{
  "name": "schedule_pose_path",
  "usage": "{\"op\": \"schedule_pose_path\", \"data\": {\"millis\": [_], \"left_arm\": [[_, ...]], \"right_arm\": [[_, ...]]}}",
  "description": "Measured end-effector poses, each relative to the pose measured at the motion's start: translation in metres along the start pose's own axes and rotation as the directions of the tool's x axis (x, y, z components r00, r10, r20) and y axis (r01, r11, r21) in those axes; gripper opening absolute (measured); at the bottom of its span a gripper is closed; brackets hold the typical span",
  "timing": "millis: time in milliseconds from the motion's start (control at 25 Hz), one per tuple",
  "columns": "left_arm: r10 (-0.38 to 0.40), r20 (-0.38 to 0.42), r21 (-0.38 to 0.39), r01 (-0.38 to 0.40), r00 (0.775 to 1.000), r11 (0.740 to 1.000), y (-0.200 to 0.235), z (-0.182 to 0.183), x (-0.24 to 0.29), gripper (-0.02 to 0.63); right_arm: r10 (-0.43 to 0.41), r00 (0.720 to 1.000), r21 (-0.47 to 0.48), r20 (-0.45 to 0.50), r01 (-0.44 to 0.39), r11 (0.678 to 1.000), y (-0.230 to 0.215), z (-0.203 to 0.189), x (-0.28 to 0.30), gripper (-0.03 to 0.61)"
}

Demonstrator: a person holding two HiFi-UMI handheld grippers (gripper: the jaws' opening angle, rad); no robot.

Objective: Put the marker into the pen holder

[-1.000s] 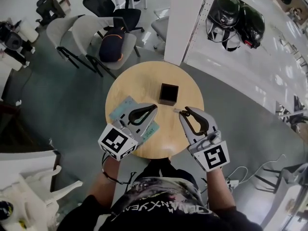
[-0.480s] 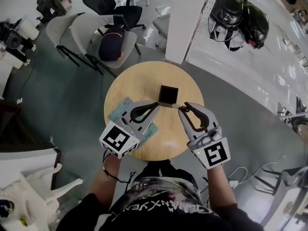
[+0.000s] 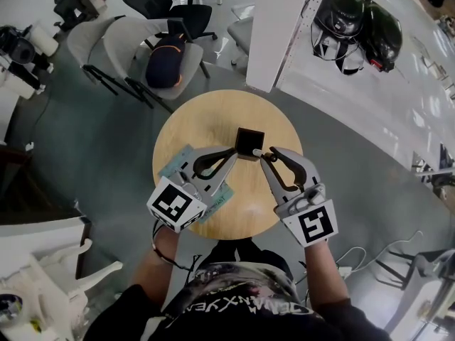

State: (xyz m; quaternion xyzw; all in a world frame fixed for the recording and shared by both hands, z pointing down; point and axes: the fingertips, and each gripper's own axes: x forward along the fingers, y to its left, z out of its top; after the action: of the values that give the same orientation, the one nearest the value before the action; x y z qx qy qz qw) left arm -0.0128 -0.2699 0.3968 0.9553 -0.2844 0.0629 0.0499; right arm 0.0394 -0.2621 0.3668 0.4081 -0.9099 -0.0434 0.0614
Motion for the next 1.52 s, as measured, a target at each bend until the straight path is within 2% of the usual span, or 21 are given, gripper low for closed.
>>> {"op": "schedule_pose_path", "data": {"millis": [720, 1160, 1520], "left_arm": [[-0.006, 0.037, 0.009, 0.006, 0.999, 1.000, 0.021, -0.028, 0.028, 0.020], [0.023, -0.007, 0.027, -0.023, 1.000, 0.999, 0.028, -0.065, 0.037, 0.020], [0.065, -0.008, 0.019, -0.065, 0.998, 0.998, 0.037, -0.093, 0.046, 0.020]], "right_arm": [[-0.017, 0.999, 0.018, -0.046, 0.018, 1.000, -0.013, -0.055, 0.033, 0.078], [-0.022, 0.996, 0.019, -0.083, 0.024, 1.000, -0.015, -0.097, 0.043, 0.078], [-0.020, 0.994, 0.046, -0.108, 0.025, 0.999, -0.013, -0.127, 0.050, 0.078]]}}
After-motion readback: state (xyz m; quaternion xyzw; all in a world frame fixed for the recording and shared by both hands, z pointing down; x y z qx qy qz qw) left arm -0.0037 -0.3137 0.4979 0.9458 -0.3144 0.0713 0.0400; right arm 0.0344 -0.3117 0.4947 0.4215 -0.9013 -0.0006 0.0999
